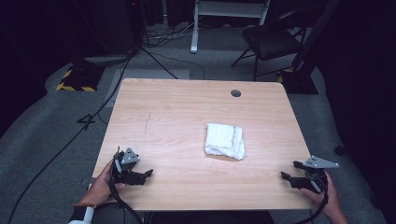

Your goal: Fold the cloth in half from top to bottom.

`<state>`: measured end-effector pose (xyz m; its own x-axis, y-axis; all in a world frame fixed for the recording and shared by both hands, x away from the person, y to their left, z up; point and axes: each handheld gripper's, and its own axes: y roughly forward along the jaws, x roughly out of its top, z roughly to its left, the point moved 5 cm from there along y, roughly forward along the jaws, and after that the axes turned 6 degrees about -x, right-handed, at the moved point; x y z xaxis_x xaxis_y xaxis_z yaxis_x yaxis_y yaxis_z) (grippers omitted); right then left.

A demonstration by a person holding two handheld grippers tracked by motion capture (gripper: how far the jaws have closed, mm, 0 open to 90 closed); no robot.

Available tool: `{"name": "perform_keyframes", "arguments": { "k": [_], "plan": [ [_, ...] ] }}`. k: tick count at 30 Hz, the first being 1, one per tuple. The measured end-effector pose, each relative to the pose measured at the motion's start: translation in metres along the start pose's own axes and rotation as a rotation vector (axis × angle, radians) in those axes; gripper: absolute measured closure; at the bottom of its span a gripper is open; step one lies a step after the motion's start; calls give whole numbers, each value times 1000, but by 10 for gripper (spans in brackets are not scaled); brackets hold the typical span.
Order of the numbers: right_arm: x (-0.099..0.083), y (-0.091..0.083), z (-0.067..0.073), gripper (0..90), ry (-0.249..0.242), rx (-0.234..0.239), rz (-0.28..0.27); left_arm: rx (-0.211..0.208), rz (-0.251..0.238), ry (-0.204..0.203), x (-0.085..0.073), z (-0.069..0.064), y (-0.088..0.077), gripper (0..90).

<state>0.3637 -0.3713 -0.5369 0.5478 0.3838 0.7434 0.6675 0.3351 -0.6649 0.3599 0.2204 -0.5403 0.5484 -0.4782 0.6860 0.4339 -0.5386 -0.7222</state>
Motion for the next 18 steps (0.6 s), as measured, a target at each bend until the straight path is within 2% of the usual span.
{"name": "perform_keyframes", "arguments": {
  "k": [18],
  "plan": [
    [0,0,0,220,-1,1,0,-3,0,3,0,0,0,140]
  ]
}}
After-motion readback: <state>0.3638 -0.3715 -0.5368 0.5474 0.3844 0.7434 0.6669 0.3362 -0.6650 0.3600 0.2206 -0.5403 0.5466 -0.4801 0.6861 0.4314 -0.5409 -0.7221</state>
